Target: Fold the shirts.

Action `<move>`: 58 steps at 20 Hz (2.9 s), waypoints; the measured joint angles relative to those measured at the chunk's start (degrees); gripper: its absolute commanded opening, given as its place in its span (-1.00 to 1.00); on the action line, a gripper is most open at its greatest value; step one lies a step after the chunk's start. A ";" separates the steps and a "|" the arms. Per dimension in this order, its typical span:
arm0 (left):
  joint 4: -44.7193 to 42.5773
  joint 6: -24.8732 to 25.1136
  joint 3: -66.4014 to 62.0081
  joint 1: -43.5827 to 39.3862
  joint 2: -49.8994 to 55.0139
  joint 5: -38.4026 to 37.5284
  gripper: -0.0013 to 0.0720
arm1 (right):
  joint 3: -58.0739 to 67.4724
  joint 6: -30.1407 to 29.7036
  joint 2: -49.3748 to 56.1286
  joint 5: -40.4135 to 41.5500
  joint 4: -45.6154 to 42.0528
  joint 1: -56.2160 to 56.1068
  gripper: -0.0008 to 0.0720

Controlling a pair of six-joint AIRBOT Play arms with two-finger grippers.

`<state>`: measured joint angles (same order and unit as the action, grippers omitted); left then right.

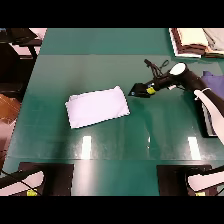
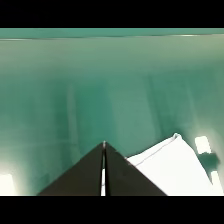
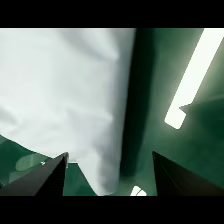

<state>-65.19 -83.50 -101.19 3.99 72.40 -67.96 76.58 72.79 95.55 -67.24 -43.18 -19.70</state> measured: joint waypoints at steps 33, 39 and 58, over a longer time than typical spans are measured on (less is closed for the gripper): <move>1.36 2.86 0.07 -22.12 2.34 4.81 -0.91 | 16.52 5.99 -9.35 8.17 -4.39 43.43 -0.94; 1.38 2.60 0.07 -22.25 2.34 4.92 -0.91 | 18.12 4.68 -9.92 13.60 -3.72 48.39 -0.94; 1.38 2.56 0.07 -22.25 2.34 3.85 -0.91 | 19.91 2.78 -23.12 -6.49 -20.09 56.92 -0.94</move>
<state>-63.81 -80.95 -101.12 -18.26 74.74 -64.12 96.49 75.57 72.42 -73.73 -63.26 37.21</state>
